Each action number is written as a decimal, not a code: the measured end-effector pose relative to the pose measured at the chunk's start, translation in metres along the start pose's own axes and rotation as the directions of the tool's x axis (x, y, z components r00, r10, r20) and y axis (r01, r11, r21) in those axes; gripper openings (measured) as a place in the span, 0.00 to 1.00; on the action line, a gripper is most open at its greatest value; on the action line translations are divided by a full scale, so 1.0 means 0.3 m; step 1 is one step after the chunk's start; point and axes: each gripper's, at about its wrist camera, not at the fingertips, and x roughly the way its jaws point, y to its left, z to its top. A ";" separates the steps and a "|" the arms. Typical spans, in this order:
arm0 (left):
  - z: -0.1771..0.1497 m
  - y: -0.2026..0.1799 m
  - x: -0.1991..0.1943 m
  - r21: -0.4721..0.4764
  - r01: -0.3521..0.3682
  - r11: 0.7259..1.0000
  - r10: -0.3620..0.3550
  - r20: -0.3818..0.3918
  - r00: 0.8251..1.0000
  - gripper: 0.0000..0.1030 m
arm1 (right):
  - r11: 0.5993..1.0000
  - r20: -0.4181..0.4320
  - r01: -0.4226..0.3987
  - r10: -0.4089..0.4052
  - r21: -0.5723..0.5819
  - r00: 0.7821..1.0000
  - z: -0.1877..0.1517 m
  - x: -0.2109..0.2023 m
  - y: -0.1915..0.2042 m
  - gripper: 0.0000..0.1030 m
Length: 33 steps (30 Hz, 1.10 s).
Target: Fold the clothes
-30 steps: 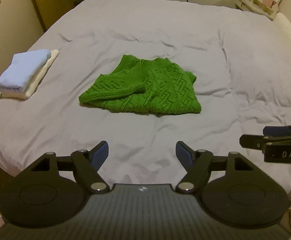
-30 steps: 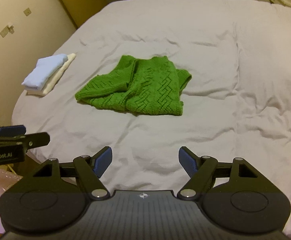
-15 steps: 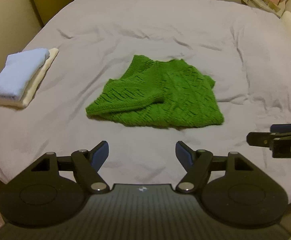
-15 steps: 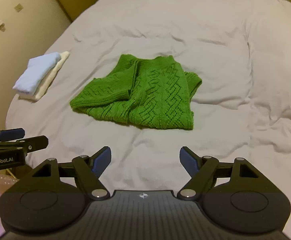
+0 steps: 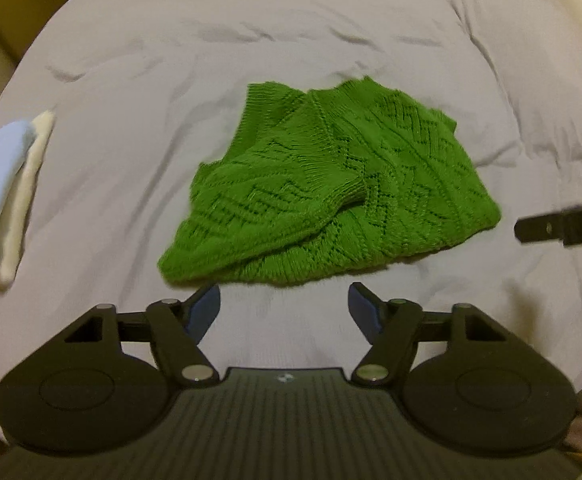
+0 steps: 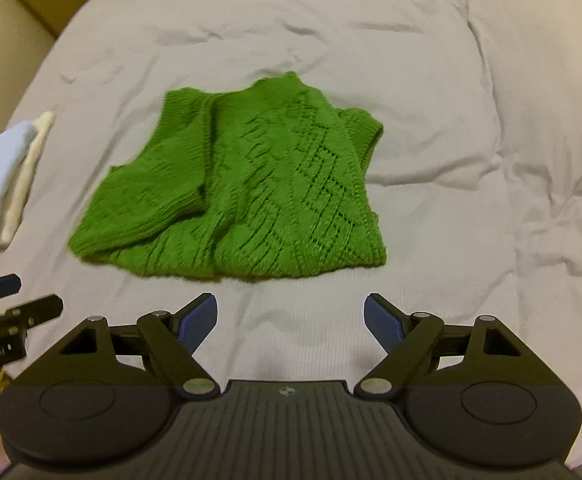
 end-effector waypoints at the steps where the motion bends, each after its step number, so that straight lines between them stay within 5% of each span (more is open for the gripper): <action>1: 0.012 -0.006 0.024 0.018 -0.007 1.000 0.007 0.005 1.000 0.55 | 1.000 -0.008 0.009 -0.009 0.010 1.000 0.014 0.019 -0.002 0.80; 12: 0.089 -0.097 0.233 0.200 -0.054 0.978 0.050 0.028 0.998 0.51 | 0.999 -0.055 0.032 -0.030 0.035 0.998 0.177 0.184 -0.052 0.80; 24: 0.095 -0.125 0.365 0.384 -0.081 0.920 0.059 0.068 0.996 0.54 | 0.994 -0.002 -0.016 0.016 -0.105 1.000 0.382 0.386 -0.095 0.41; 27: 0.096 -0.121 0.390 0.418 -0.077 0.905 0.050 0.077 0.996 0.62 | 0.996 -0.002 -0.017 0.017 -0.089 1.000 0.414 0.432 -0.122 0.42; 28: 0.096 -0.120 0.398 0.430 -0.076 0.900 0.046 0.080 0.996 0.62 | 0.997 0.001 -0.020 0.020 -0.071 1.000 0.414 0.442 -0.134 0.51; 29: 0.097 -0.119 0.407 0.441 -0.075 0.894 0.043 0.083 0.996 0.59 | 0.998 0.002 -0.023 0.024 -0.055 1.000 0.414 0.452 -0.146 0.56; 30: 0.097 -0.118 0.415 0.452 -0.074 0.889 0.039 0.085 0.996 0.38 | 0.998 -0.002 -0.030 0.030 -0.046 1.000 0.411 0.463 -0.153 0.61; 32: 0.111 -0.098 0.421 0.440 -0.077 0.895 0.036 0.099 0.994 0.12 | 0.999 -0.035 -0.037 0.036 -0.036 0.999 0.403 0.493 -0.157 0.62; 33: 0.138 -0.059 0.409 0.381 -0.085 0.921 0.042 0.119 0.992 0.12 | 0.998 -0.055 -0.043 0.041 -0.035 0.998 0.396 0.504 -0.159 0.50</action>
